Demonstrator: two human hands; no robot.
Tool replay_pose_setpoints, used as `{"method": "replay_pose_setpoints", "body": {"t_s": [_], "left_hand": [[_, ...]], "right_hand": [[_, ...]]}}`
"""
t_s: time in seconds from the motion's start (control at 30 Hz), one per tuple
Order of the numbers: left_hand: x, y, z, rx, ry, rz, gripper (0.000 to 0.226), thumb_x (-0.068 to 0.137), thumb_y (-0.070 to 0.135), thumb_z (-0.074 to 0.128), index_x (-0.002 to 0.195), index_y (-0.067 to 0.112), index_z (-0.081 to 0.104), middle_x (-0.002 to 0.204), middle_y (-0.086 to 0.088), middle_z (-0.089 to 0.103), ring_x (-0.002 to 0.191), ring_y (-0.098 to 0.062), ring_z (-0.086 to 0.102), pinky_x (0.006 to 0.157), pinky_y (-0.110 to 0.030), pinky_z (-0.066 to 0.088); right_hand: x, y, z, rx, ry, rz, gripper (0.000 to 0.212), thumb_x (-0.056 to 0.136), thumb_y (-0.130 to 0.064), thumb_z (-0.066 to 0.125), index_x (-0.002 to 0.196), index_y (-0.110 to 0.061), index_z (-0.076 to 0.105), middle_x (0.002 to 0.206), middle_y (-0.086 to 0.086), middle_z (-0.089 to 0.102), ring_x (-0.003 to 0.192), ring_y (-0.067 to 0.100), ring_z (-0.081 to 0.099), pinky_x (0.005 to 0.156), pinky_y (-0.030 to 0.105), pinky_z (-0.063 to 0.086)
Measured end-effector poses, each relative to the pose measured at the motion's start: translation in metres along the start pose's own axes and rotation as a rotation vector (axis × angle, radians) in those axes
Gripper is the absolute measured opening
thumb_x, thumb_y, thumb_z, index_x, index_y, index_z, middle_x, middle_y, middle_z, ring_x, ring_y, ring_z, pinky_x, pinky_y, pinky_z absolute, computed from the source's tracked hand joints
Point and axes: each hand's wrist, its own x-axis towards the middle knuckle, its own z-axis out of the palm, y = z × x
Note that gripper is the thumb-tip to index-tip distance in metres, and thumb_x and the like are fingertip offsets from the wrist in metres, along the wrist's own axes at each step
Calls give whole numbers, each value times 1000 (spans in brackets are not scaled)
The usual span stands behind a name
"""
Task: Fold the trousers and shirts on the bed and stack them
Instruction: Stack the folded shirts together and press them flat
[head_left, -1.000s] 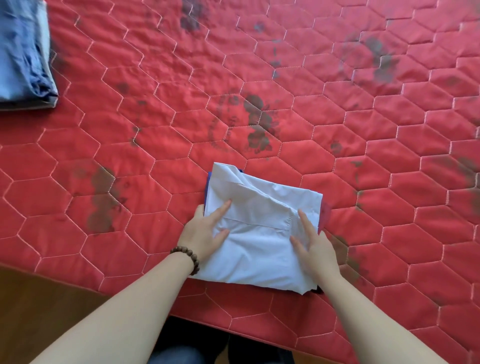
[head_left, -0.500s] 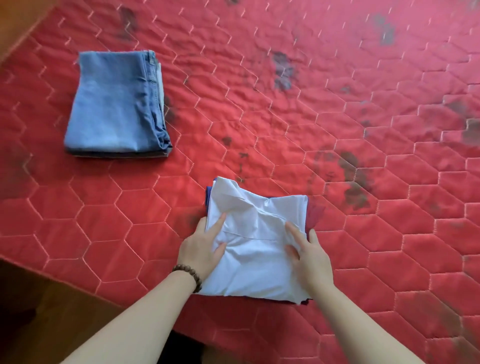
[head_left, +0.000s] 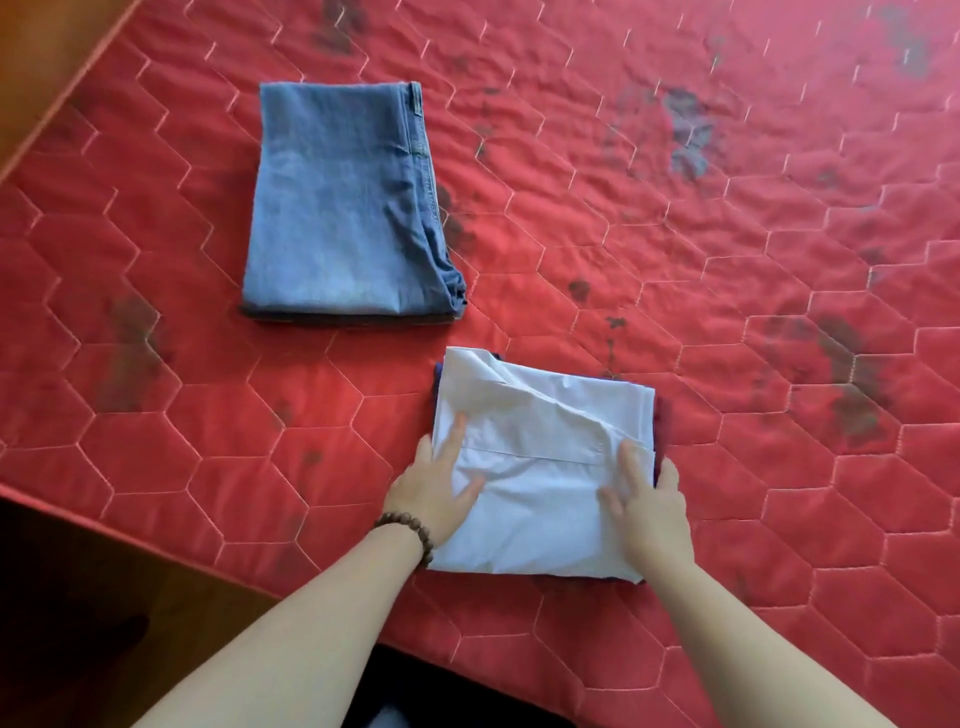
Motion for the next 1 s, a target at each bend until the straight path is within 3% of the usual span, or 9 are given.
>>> {"method": "replay_pose_setpoints", "body": {"t_s": [0.1, 0.17, 0.27, 0.43, 0.53, 0.67, 0.87, 1.0], "left_hand": [[0, -3, -4, -4, -18, 10, 77, 88, 59, 44, 144, 51, -9, 143, -3, 28, 113, -28, 52, 91, -40, 47], [-2, -4, -13, 8, 3, 4, 77, 88, 58, 45, 146, 48, -3, 154, -5, 17, 134, -28, 32, 104, -43, 39], [-5, -5, -45, -1, 119, -33, 77, 88, 58, 47, 149, 41, 4, 159, -4, 2, 143, -24, 9, 110, -48, 28], [11, -15, -111, -31, 356, -67, 80, 88, 56, 50, 152, 31, 8, 160, -3, 5, 146, -21, 5, 116, -42, 19], [39, -36, -149, -41, 474, -89, 85, 86, 56, 54, 152, 25, 11, 160, -7, 11, 147, -21, 7, 116, -41, 17], [92, -80, -195, -110, 555, -154, 93, 83, 55, 60, 152, 17, 11, 158, -16, 11, 146, -28, 9, 117, -40, 15], [162, -127, -211, -307, 382, -162, 106, 79, 56, 66, 152, 13, 1, 159, -15, 7, 147, -22, 8, 116, -32, 14], [173, -142, -203, -418, 392, -105, 112, 72, 50, 76, 152, 22, 3, 158, -6, 17, 145, -16, 17, 113, -25, 18]], "right_hand": [[-2, -8, -4, -67, -1, 25, 57, 93, -40, 49, 144, -42, 25, 158, 11, 4, 127, 39, 35, 98, 48, 37], [-7, -16, -10, -139, 82, 11, 59, 93, -42, 49, 147, -40, 25, 159, 13, 0, 137, 36, 24, 108, 49, 28], [-10, -46, -21, -128, 186, -152, 62, 93, -40, 52, 149, -32, 27, 159, 17, 0, 145, 32, 10, 117, 47, 16], [-2, -142, -25, -25, 124, -461, 65, 91, -36, 57, 149, -29, 29, 159, 16, 6, 146, 30, 9, 118, 43, 18], [16, -206, -18, 83, 124, -527, 66, 90, -36, 59, 149, -28, 30, 159, 16, 9, 145, 31, 12, 118, 40, 14], [54, -274, -2, 193, 113, -426, 76, 88, -44, 60, 151, -29, 22, 160, 13, 6, 146, 28, 7, 118, 42, 14], [112, -323, 30, 206, 82, -237, 93, 83, -57, 61, 153, -29, 6, 161, 8, 1, 146, 28, 7, 118, 42, 16], [135, -327, 40, 310, 58, -109, 92, 81, -57, 63, 152, -24, 16, 156, -4, 26, 139, 31, 27, 113, 40, 24]]}}
